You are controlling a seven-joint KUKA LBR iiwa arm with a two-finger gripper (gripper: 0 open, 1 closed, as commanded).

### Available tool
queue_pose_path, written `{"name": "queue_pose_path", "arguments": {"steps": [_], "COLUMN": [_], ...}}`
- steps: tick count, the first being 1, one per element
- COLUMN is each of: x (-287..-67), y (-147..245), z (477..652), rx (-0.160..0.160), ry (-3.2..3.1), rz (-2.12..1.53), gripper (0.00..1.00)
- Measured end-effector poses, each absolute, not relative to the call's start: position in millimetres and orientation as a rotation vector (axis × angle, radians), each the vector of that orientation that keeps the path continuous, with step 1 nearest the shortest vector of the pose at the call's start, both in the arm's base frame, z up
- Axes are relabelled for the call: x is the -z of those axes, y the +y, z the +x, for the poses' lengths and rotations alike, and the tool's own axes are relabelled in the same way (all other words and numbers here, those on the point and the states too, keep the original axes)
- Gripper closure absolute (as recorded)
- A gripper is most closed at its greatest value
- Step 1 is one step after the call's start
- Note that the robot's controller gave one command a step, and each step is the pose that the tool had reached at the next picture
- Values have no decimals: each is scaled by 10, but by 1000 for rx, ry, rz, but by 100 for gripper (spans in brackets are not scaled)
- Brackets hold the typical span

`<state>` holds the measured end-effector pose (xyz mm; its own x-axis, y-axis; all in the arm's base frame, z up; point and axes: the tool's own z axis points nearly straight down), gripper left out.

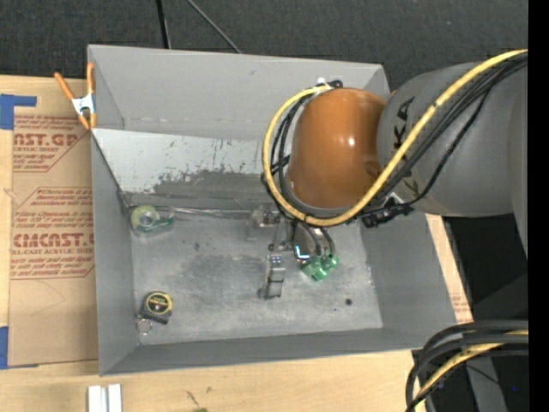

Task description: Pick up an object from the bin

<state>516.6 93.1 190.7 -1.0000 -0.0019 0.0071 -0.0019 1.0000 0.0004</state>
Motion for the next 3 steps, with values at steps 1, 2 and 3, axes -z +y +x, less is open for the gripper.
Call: {"name": "queue_pose_path", "arguments": {"steps": [1, 2, 3], "x": [-660, -653, -704], "y": [2447, 2452, 2453], "z": [5103, 5100, 4800], "rx": [4, 5, 3], "ry": [-3129, -3129, -3138], "rz": [229, 229, -230], "gripper": [0, 0, 0]}}
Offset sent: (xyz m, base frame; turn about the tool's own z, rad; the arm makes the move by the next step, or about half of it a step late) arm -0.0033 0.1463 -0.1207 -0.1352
